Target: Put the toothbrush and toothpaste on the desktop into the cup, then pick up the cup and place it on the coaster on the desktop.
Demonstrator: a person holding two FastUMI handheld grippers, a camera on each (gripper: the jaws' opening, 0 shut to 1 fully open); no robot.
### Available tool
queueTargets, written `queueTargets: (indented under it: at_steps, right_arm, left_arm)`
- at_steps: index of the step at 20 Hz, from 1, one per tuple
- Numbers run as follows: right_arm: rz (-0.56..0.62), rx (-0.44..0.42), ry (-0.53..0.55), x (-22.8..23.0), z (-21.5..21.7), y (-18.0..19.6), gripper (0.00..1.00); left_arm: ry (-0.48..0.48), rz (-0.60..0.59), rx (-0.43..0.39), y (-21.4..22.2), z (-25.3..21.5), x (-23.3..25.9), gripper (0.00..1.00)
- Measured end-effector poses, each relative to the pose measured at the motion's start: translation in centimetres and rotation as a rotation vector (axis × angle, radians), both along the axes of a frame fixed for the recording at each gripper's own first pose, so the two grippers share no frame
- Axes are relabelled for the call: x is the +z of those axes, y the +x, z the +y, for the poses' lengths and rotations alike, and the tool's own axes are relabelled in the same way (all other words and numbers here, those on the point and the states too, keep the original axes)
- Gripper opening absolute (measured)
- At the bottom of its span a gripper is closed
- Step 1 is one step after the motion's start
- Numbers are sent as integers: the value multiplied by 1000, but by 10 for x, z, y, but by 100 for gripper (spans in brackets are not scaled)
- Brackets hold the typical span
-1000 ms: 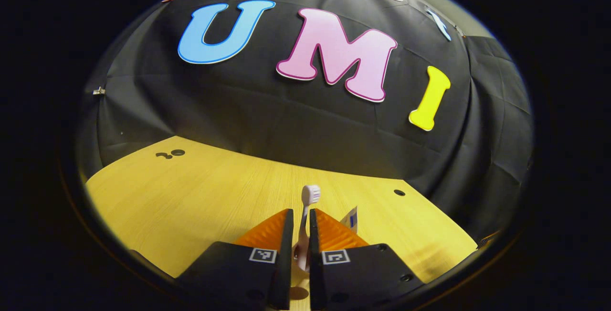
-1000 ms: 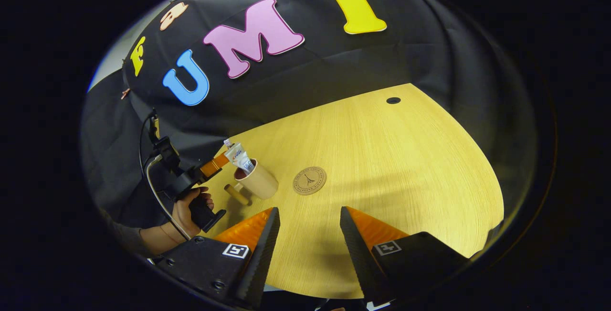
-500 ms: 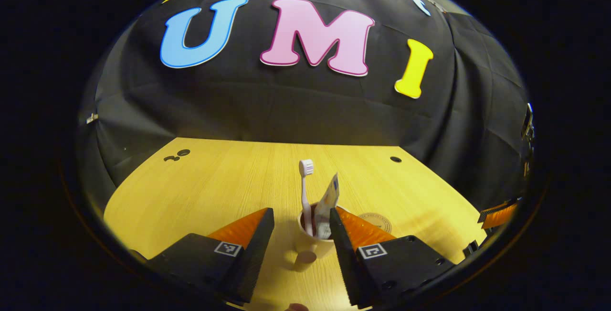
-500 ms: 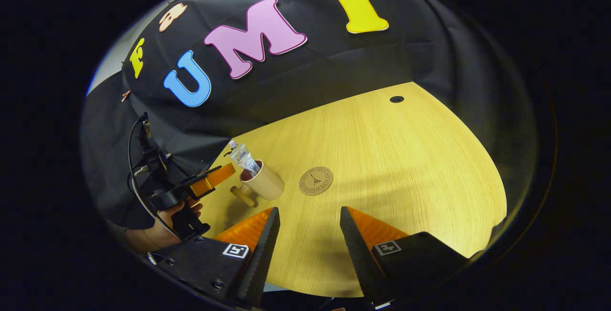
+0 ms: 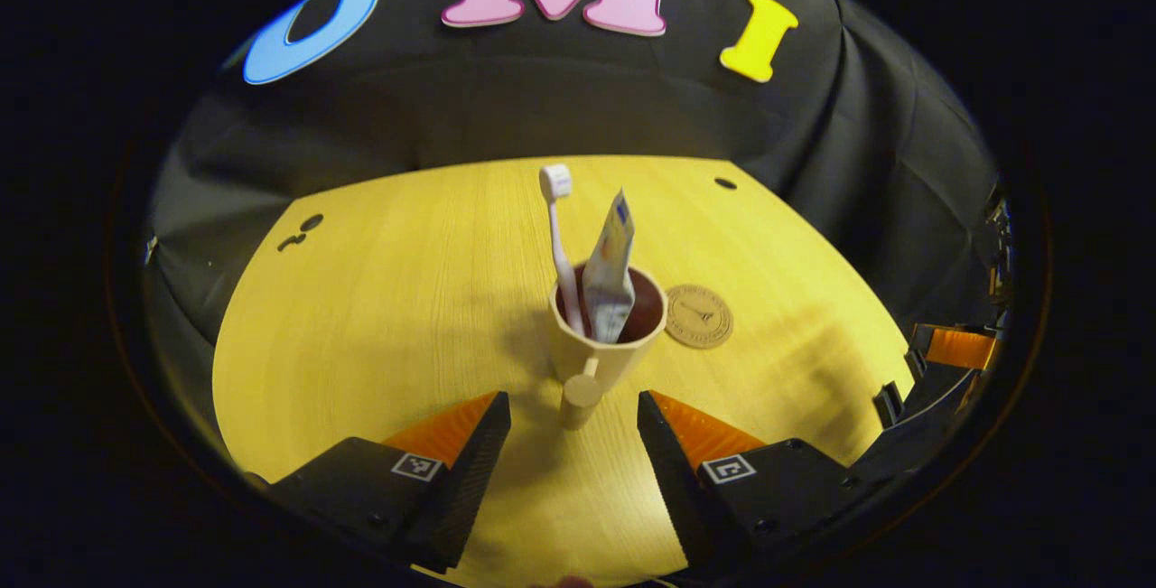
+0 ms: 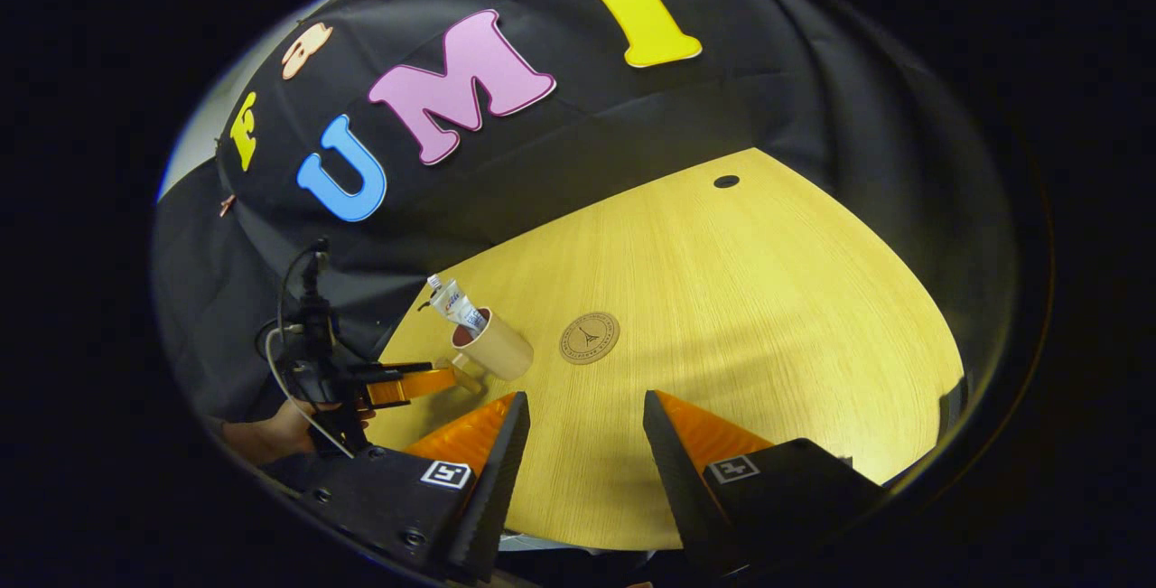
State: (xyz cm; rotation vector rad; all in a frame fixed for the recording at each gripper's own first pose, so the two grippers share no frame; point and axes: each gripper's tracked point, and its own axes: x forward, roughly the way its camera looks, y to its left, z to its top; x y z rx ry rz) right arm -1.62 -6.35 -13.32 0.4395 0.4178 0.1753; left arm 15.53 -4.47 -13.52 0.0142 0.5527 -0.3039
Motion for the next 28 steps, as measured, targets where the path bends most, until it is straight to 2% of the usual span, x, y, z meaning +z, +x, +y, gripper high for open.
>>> queueTargets:
  at_steps: [4, 7, 16, 18, 19, 21, 23, 24, 25, 26, 27, 28]
  right_arm:
    - [3, -22, -2, -3, -2, -13, 79]
    - [7, -48, 6, -4, -11, -21, 79]
    - [21, -121, 31, -3, -34, -38, 79]
    - [23, -116, 32, -4, -33, -39, 79]
    - [24, -111, 33, -4, -31, -40, 79]
    - [29, -100, 29, -5, -30, -42, 79]
    - [34, -95, 29, -8, -30, -44, 79]
    - [37, -94, 30, -9, -30, -43, 79]
    - [38, -95, 32, -9, -31, -43, 79]
    - [38, -95, 34, -8, -33, -44, 78]
    - [37, -97, 35, -8, -34, -45, 79]
    - [38, -96, 34, -8, -34, -45, 78]
  left_arm:
    - [63, 52, -69, 18, -9, -19, 88]
    - [113, 95, -82, 32, -13, -37, 88]
    - [178, 179, -112, 52, -19, -56, 82]
    - [182, 199, -109, 52, -19, -60, 76]
    - [182, 206, -110, 51, -19, -61, 51]
    - [190, 208, -110, 51, -20, -62, 37]
    - [189, 213, -117, 50, -22, -64, 33]
    - [186, 214, -119, 50, -22, -64, 37]
    - [180, 215, -119, 50, -21, -63, 31]
    - [175, 212, -117, 50, -21, -63, 35]
    - [171, 207, -116, 51, -21, -63, 30]
    - [171, 205, -113, 50, -21, -63, 29]
